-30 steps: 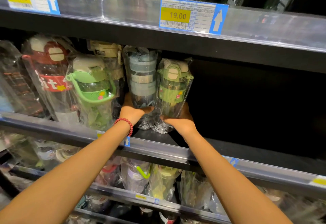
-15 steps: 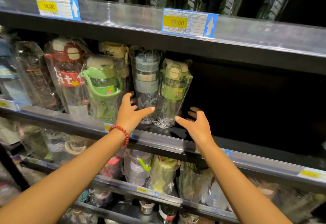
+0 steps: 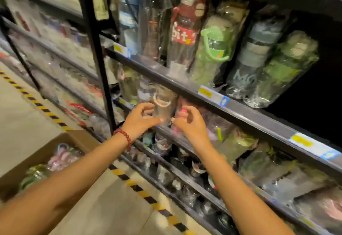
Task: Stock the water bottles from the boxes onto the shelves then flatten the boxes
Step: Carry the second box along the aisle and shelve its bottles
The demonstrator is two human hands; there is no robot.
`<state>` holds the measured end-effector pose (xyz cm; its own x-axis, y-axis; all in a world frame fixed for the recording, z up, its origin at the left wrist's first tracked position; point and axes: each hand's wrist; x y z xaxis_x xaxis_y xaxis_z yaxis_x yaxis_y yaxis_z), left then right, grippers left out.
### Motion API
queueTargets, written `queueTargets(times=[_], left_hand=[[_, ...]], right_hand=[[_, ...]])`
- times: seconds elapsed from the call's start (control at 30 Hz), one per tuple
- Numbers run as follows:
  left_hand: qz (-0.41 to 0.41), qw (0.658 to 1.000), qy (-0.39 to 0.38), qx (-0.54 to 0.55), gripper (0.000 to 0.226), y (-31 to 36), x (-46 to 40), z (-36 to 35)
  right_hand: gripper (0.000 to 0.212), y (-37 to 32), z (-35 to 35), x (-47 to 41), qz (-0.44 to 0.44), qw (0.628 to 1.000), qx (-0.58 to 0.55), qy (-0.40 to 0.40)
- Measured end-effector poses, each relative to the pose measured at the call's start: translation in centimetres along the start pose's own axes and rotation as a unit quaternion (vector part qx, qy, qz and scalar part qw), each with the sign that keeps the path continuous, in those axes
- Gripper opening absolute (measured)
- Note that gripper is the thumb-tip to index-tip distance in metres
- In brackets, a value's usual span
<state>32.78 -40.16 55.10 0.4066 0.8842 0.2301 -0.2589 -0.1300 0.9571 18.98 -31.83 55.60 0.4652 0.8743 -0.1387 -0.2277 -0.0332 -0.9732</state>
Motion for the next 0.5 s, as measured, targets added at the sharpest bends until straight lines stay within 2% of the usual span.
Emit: queueTargets(times=[0.13, 0.23, 0.33, 0.43, 0.5], left_hand=[[0.109, 0.991, 0.078, 0.006, 0.049, -6.7, 2.3, 9.9], [0.147, 0.980, 0.137, -0.011, 0.045, -11.8, 4.9, 16.6], [0.195, 0.962, 0.192, -0.012, 0.045, -16.8, 8.1, 22.1], [0.256, 0.935, 0.244, -0.009, 0.037, -22.1, 11.3, 25.9], [0.308, 0.917, 0.252, 0.017, 0.040, -24.8, 12.9, 27.5]], right_hand=[[0.048, 2.2, -10.9, 1.6, -0.059, 0.989, 0.024, -0.136], [0.044, 4.0, -17.8, 3.3, -0.074, 0.971, 0.048, -0.223], [0.021, 5.6, -24.1, 4.6, -0.075, 0.950, 0.060, -0.296], [0.021, 7.2, -29.6, 6.3, -0.124, 0.936, 0.033, -0.328], [0.041, 8.2, -32.4, 7.7, -0.175, 0.922, 0.007, -0.345]])
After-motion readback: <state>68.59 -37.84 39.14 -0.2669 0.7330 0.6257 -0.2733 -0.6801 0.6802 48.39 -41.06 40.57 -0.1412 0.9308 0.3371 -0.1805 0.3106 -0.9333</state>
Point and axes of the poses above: each hand's wrist, its own x-axis away from the middle knuckle, its own z-axis out of the back of the hand, y = z × x, and after that the axes turned 9 degrees about z, right-handed
